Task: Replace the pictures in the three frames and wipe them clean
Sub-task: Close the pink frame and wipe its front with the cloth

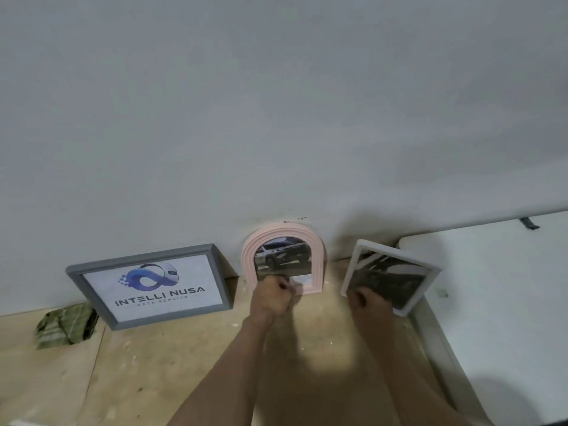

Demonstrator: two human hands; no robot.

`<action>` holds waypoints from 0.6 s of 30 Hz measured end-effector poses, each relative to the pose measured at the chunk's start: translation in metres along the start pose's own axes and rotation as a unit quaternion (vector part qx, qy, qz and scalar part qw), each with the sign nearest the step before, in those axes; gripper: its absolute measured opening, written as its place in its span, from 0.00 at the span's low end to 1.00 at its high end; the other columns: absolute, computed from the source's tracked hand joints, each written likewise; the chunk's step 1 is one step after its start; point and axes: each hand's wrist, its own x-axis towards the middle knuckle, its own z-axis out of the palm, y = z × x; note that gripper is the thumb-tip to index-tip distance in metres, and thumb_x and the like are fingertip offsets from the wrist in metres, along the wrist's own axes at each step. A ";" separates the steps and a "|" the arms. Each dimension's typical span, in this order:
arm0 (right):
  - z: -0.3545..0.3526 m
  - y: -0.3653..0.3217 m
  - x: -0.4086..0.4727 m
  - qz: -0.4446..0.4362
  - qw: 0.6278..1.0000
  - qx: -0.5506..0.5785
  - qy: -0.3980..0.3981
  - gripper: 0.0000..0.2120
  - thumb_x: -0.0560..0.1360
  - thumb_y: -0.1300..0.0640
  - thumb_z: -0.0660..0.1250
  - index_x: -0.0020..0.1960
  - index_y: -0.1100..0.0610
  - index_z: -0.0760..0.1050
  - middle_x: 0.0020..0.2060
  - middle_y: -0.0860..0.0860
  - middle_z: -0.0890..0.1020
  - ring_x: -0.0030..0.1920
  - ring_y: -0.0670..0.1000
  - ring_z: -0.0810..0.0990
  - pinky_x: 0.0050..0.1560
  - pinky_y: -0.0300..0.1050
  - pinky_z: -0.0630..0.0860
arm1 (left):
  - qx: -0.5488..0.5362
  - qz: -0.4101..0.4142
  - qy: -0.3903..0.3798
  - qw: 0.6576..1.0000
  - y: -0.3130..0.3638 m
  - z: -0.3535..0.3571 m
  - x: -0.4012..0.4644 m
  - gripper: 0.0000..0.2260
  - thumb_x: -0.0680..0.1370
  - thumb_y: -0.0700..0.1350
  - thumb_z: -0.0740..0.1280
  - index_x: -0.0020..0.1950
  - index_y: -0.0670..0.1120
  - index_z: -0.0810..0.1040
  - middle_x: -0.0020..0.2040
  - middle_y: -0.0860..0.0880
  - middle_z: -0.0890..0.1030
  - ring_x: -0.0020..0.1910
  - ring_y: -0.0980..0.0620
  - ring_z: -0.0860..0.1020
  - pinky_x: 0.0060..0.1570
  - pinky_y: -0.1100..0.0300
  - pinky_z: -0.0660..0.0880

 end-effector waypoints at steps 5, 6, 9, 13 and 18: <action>-0.061 0.029 -0.024 0.094 0.965 0.044 0.242 0.08 0.79 0.50 0.63 0.44 0.53 0.73 0.36 0.52 0.79 0.37 0.53 0.78 0.36 0.42 0.71 | -0.157 0.032 -0.075 0.984 0.061 0.042 -0.002 0.11 0.78 0.30 0.60 0.48 0.41 0.80 0.39 0.44 0.83 0.22 0.55 0.73 0.19 0.64 0.64; -0.072 0.034 -0.022 0.110 0.952 0.081 0.273 0.06 0.78 0.51 0.65 0.49 0.53 0.73 0.40 0.52 0.79 0.39 0.53 0.78 0.37 0.43 0.72 | -0.159 0.043 -0.086 0.983 0.068 0.050 0.003 0.10 0.79 0.32 0.61 0.52 0.42 0.80 0.42 0.42 0.83 0.22 0.53 0.73 0.19 0.63 0.65; -0.098 0.049 0.000 0.121 0.954 0.158 0.225 0.25 0.75 0.53 0.70 0.70 0.53 0.66 0.58 0.50 0.75 0.55 0.52 0.76 0.54 0.48 0.74 | -0.139 0.055 -0.124 0.981 0.087 0.060 0.015 0.12 0.80 0.35 0.62 0.61 0.47 0.77 0.40 0.44 0.81 0.23 0.52 0.72 0.20 0.63 0.66; -0.111 0.055 0.020 0.067 0.982 0.143 0.101 0.22 0.77 0.54 0.68 0.70 0.52 0.71 0.60 0.45 0.76 0.57 0.49 0.76 0.57 0.45 0.72 | -0.110 0.075 -0.177 0.975 0.097 0.067 0.025 0.09 0.82 0.41 0.64 0.60 0.50 0.76 0.42 0.44 0.82 0.29 0.50 0.77 0.24 0.61 0.71; -0.096 0.051 -0.010 0.003 0.980 0.170 0.099 0.06 0.75 0.52 0.69 0.52 0.47 0.80 0.46 0.43 0.84 0.48 0.44 0.82 0.53 0.47 0.80 | -0.242 0.069 -0.198 0.947 0.083 0.057 0.008 0.01 0.83 0.40 0.64 0.52 0.43 0.75 0.36 0.43 0.75 0.29 0.50 0.72 0.26 0.61 0.65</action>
